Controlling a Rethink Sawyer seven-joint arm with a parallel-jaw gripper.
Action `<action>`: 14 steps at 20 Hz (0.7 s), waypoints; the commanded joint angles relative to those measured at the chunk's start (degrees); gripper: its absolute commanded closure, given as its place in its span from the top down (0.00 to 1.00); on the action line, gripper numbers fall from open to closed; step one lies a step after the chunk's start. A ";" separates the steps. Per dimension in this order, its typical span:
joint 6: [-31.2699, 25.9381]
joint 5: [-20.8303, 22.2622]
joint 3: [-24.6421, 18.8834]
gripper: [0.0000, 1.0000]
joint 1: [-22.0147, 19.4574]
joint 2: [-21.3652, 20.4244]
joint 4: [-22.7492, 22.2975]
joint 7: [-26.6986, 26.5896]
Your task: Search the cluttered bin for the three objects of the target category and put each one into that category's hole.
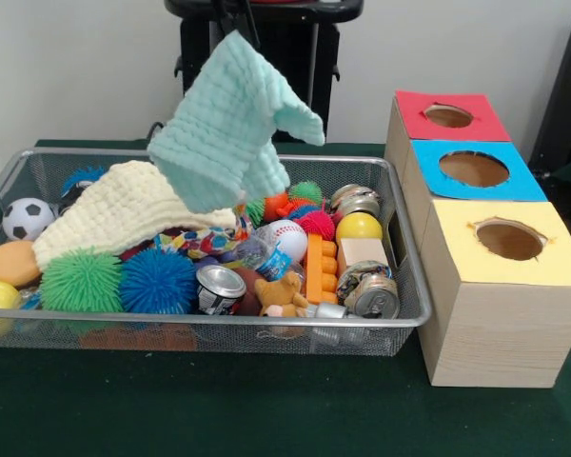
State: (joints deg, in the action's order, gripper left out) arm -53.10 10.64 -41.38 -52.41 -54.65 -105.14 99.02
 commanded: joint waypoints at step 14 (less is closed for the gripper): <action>-2.09 5.82 -2.94 0.00 -4.97 5.20 0.57 -13.79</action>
State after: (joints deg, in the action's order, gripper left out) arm -53.08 12.97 -41.62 -55.66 -52.20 -104.93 99.02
